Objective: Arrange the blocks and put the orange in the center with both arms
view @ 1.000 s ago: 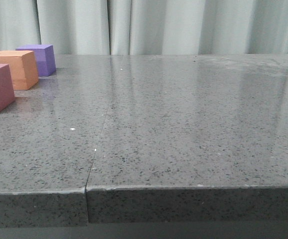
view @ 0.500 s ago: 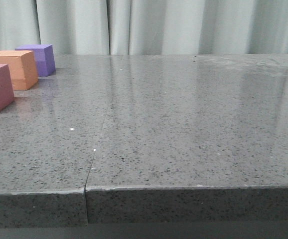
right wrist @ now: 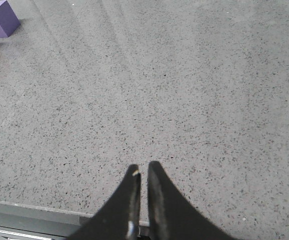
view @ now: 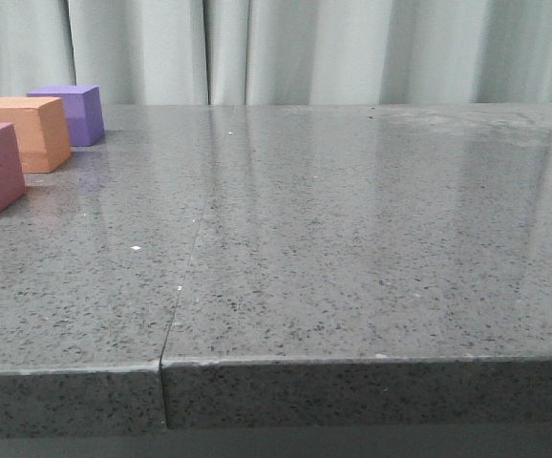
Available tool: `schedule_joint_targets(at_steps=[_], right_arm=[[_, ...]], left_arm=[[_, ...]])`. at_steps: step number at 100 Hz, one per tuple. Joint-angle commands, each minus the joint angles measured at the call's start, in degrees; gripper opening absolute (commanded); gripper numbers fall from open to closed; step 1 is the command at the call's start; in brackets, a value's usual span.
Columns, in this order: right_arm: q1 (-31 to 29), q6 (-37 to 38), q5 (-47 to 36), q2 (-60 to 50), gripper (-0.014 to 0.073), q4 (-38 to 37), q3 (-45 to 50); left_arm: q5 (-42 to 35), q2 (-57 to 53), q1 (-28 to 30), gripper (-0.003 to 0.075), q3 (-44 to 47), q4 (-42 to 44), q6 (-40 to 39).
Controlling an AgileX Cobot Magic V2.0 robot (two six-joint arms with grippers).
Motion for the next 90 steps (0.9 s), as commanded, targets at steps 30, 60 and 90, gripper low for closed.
schedule_joint_targets(at_steps=[30, 60, 90], right_arm=[[-0.45, -0.3, -4.53, 0.56, 0.0057, -0.96, -1.4], [-0.45, -0.3, -4.53, 0.56, 0.0057, -0.96, -1.4], [-0.45, -0.3, -4.53, 0.56, 0.0057, -0.96, -1.4]], left_arm=[[-7.85, -2.42, 0.21, -0.002, 2.28, -1.41, 0.12], [-7.85, -2.42, 0.21, -0.002, 2.28, -1.41, 0.12], [-7.85, -2.42, 0.21, -0.002, 2.28, -1.41, 0.12]])
